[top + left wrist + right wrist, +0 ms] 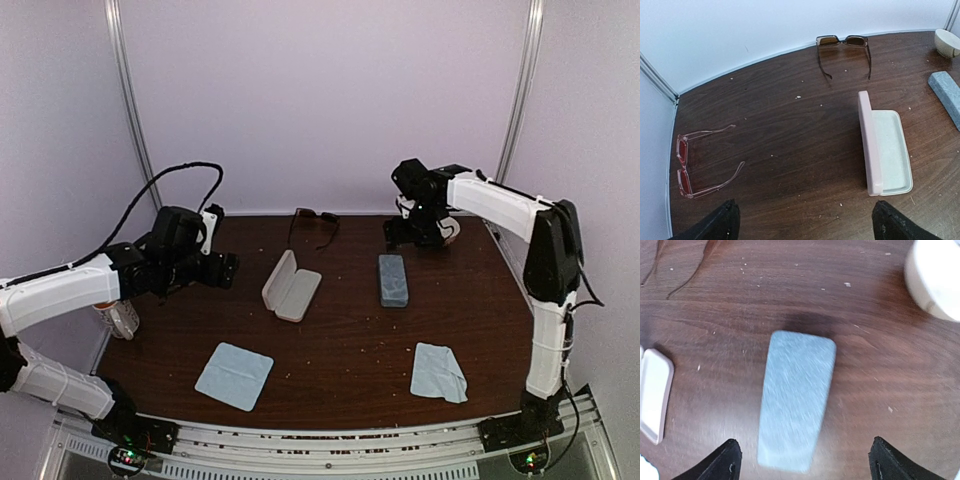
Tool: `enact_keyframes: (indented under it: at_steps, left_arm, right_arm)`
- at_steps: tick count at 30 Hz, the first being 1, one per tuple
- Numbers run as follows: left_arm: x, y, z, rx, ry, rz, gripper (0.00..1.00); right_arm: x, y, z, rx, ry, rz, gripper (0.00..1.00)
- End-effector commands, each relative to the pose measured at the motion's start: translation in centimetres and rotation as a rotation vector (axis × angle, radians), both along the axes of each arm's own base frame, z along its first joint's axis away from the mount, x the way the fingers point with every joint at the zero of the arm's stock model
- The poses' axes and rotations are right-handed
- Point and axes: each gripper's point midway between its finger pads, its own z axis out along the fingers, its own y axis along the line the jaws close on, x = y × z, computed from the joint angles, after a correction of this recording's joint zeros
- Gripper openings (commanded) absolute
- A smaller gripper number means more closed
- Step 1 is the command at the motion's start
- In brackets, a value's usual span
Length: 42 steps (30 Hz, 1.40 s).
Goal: Organize the sunglasses
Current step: Move the sunglasses case to the center of the board.
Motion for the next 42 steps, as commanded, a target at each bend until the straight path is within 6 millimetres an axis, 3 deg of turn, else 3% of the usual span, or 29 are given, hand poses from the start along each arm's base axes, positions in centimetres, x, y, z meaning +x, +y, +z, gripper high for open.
enact_keyframes:
  at_steps: [1,9,17,21,26,36,42]
  left_arm:
    - [-0.1,-1.5,1.6,-0.054,-0.063,-0.092,0.96]
    - [0.4,-2.8,2.2,-0.075,-0.110,-0.152,0.95]
    - [0.9,-3.4,1.7,-0.067,-0.118,-0.172,0.94]
    - [0.9,-3.5,1.3,-0.062,-0.107,-0.173,0.94]
    - [0.5,-3.3,0.9,-0.068,-0.094,-0.171,0.94]
    - [0.5,-3.3,0.1,-0.068,-0.080,-0.167,0.94]
    - [0.9,-3.7,0.2,-0.071,-0.078,-0.172,0.93]
  right_arm:
    - [-2.8,-2.7,3.2,-0.031,-0.068,-0.029,0.89]
    - [-10.7,-5.3,1.7,-0.008,-0.034,-0.141,0.85]
    - [-17.8,-1.6,-4.0,0.061,0.130,-0.097,0.74]
    - [-19.2,0.4,-6.1,0.058,0.175,-0.063,0.66]
    - [-19.8,0.8,-7.8,0.057,0.210,-0.065,0.54]
    - [-21.8,-0.1,-10.4,0.006,0.265,-0.062,0.44]
    - [-21.7,-1.0,-11.4,-0.026,0.243,-0.082,0.34]
